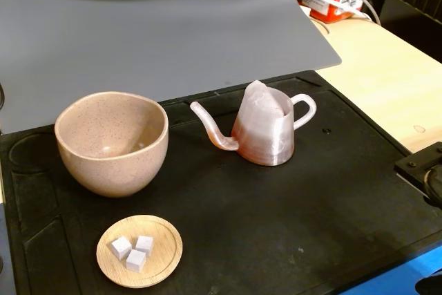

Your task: Pick up a kettle and pour liquid into a cup.

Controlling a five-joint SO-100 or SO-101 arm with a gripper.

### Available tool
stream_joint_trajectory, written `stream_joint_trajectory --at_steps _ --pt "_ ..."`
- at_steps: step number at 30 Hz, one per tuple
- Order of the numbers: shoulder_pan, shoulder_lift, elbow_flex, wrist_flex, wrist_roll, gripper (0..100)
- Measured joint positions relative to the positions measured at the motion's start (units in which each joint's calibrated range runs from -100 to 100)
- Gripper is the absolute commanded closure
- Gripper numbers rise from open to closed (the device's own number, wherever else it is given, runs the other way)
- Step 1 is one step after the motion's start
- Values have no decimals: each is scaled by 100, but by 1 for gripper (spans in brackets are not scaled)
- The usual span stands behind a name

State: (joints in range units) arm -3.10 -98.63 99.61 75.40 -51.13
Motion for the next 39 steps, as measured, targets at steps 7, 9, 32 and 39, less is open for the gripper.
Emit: stream_joint_trajectory --at_steps 7,9,32,39 --pt "0 0 0 0 0 99" --pt "0 0 0 0 0 99" --pt "8 2611 10 -5514 0 99" --pt "15 5111 -1577 -7230 5 99"
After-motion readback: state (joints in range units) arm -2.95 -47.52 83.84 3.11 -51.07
